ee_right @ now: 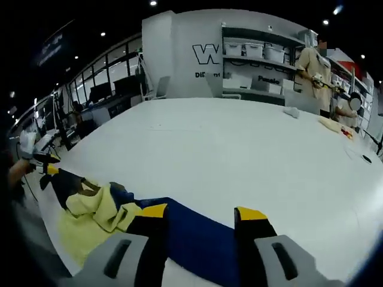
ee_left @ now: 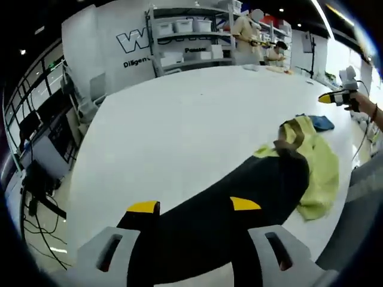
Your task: Fold the garment on the visible template until the final outline fits inside the template.
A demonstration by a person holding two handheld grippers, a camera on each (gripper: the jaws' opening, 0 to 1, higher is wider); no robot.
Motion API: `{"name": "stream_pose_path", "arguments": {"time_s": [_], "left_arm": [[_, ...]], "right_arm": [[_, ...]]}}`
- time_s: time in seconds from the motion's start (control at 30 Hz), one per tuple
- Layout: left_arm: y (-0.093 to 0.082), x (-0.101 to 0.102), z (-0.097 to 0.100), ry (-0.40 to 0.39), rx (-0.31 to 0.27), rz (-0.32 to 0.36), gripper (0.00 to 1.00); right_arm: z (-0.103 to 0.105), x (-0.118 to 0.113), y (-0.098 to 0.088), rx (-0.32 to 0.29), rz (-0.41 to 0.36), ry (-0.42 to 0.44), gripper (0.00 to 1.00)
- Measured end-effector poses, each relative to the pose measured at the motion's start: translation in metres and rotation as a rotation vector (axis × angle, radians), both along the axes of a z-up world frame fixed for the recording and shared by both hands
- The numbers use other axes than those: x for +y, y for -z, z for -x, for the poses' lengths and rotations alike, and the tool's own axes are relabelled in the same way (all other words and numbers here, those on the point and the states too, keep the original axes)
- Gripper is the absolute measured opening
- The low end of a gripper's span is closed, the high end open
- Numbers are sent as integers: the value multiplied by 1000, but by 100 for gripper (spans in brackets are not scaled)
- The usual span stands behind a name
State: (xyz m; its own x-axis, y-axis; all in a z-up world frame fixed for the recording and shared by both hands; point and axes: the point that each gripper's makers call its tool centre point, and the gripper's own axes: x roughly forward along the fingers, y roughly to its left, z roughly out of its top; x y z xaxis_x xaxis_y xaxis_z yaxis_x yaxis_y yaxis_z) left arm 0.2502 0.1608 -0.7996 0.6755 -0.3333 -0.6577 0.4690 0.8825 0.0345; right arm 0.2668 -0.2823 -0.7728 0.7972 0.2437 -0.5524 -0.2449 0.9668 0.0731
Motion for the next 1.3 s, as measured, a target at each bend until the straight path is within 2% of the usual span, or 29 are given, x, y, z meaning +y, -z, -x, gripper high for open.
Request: {"name": "stream_pose_path", "arguments": {"time_s": [0.27,0.37,0.5,0.57,0.7,0.93,1.13,1.3], "left_arm": [[0,-31,11,54,8,24,47],[-4,-52,21,84,14,72,48],[-6,-76,28,124,16,92,48],[-8,-95,34,149,30,128,47],[-6,-118,39,171,37,144,45],[5,-148,49,183,81,177,40],[19,-148,50,161,105,128,31],[25,-145,48,126,123,165,23]], "right_arm": [[-6,50,0,10,-36,-108,47],[-7,64,3,20,-48,-143,48],[-6,82,8,35,-45,-190,49],[-7,88,11,40,-36,-212,50],[-9,100,16,49,-12,-256,50],[-8,111,25,72,-2,-295,47],[-9,112,32,96,-8,-284,43],[-11,111,38,112,-3,-289,36]]}}
